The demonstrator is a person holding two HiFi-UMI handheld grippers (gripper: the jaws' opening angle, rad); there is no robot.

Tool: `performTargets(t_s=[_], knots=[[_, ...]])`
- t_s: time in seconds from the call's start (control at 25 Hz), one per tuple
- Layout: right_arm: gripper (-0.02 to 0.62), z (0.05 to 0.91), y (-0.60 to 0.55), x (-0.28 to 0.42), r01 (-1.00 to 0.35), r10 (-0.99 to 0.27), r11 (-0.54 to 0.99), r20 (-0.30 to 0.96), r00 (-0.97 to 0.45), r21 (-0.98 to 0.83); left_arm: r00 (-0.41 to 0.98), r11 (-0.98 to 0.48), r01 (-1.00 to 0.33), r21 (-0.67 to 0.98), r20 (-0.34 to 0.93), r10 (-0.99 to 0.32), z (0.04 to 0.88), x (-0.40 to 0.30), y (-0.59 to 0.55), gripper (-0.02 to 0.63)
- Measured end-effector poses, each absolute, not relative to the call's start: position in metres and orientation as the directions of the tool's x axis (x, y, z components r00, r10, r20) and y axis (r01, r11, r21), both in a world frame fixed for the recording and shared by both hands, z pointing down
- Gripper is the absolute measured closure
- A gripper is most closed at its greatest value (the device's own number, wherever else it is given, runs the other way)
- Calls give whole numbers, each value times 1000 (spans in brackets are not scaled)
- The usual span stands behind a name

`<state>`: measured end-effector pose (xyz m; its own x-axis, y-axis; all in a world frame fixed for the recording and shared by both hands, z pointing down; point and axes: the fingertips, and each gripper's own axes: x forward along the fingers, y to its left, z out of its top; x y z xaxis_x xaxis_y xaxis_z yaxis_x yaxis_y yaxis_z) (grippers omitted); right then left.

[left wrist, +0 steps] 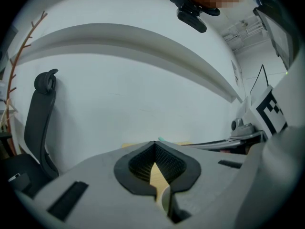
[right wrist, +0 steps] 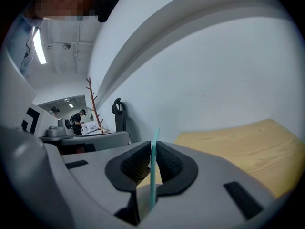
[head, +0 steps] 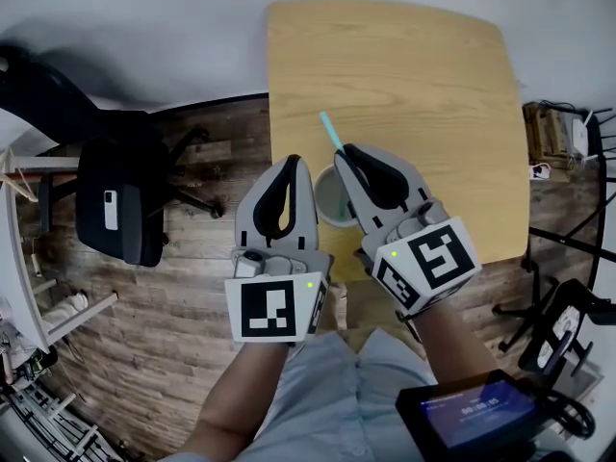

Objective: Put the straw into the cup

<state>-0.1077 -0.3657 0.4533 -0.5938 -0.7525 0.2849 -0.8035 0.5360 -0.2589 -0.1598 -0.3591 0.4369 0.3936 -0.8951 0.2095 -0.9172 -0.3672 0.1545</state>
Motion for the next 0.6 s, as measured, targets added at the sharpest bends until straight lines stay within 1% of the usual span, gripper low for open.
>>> performTargets(t_s=[0.16,0.28,0.6], knots=[[523,451,-369,-105,-803,-740,540,311,-596,-252,399,-376,-915,144,196,-896,424,-159,-361,607],[523,443,-371,-102,-816,-755,528,309,-578,-235,396,-374,-916,145,178,-901,413,-159,-364,607],[526,386,-369,-87,-832,-806,522,211,-553,-187,413,-400,-909,118,108,-905,371,-148,-360,607]])
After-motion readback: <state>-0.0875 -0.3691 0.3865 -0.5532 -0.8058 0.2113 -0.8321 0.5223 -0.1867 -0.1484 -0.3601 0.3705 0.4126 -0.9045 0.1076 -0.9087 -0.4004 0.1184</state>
